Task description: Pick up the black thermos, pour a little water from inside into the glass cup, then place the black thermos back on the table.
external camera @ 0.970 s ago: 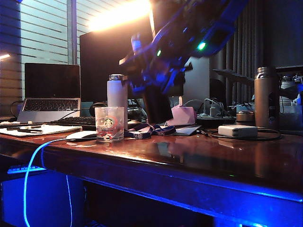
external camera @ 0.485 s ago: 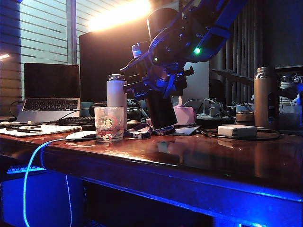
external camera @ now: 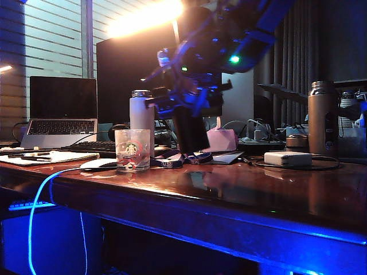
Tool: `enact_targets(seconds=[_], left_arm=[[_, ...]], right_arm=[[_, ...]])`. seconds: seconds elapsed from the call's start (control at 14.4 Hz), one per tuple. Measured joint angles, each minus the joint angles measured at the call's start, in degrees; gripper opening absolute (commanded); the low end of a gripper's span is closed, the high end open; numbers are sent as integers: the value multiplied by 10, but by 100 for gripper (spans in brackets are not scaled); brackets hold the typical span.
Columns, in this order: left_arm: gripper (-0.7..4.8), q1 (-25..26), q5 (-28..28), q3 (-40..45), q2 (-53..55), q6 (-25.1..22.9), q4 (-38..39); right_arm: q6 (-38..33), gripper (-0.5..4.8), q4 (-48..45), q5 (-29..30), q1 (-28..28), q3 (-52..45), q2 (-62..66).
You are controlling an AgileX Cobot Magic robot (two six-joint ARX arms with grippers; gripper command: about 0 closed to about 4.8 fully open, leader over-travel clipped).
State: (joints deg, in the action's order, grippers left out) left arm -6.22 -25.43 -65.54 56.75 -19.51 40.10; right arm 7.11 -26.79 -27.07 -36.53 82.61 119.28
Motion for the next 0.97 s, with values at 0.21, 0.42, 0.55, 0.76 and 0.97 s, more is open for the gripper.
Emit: enact_targets(seconds=[0.21,0.42,0.55,0.76,0.97], left_arm=[[187,0,0,0,0,0,0],[187,0,0,0,0,0,0],[187,0,0,0,0,0,0],[187,0,0,0,0,0,0],[187,0,0,0,0,0,0]], right_arm=[[0,106,15,-35,-6,37,20],[0,106,46,-53,-5,87,50],[2,106,79,-53,-6,116,70],[28,106,96,-53,-7,116,74],[75,106,96,-59,-7,116,74]])
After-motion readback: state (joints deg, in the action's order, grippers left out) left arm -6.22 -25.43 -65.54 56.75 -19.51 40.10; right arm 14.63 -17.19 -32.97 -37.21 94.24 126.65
